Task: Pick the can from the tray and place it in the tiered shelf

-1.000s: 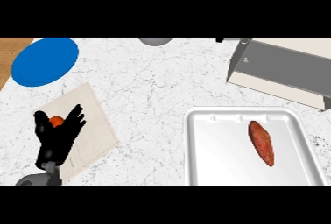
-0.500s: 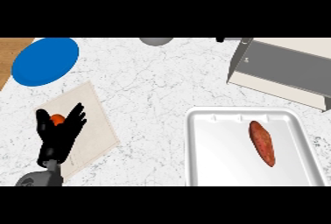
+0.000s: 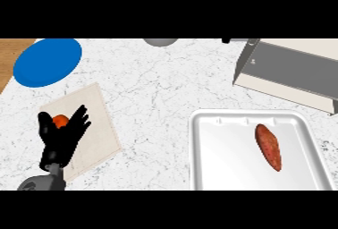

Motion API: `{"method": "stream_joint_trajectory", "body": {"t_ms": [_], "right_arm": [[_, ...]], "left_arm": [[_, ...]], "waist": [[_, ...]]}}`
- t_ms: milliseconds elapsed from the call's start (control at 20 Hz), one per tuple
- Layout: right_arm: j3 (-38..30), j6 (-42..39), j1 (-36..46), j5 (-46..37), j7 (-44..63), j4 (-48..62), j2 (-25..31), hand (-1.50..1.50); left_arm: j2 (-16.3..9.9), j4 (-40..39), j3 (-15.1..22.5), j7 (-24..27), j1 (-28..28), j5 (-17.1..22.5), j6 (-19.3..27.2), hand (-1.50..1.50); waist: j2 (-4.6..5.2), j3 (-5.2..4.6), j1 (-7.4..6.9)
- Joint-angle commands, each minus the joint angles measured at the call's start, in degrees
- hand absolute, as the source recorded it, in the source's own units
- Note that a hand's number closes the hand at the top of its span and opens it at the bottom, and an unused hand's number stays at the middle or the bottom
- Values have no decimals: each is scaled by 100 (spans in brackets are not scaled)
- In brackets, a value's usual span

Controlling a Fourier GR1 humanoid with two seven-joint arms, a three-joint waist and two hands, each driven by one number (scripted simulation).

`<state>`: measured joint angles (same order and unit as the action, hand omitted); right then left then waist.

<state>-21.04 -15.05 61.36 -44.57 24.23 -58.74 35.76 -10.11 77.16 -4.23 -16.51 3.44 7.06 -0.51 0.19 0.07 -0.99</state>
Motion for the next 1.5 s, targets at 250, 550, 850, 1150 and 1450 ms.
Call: {"method": "stream_joint_trajectory", "body": {"t_ms": [250, 550, 850, 1150, 1450], "right_arm": [[193, 575, 612, -241, -694, 1398, 273, 150], [-34, 896, 621, -68, -1559, 2169, 532, 150], [390, 861, 705, -337, -1439, 2209, 371, 150], [-517, 1556, 874, 332, -905, 2238, 276, -150], [-1054, 1656, 936, 1033, -924, 2069, 205, -150]], "left_arm": [[161, -109, 40, -46, 111, -140, 169, 0], [-69, 226, -45, 155, -526, 28, -279, 0], [54, -172, -74, -77, 66, -3, -129, 0], [68, -4, -19, 86, -127, -132, -75, 0], [6, 55, -116, 28, -159, -82, -93, 0]], "waist": [[1, -8, 13], [8, -6, -44], [11, -9, 18], [8, -6, -7], [-23, -6, 50]]}}
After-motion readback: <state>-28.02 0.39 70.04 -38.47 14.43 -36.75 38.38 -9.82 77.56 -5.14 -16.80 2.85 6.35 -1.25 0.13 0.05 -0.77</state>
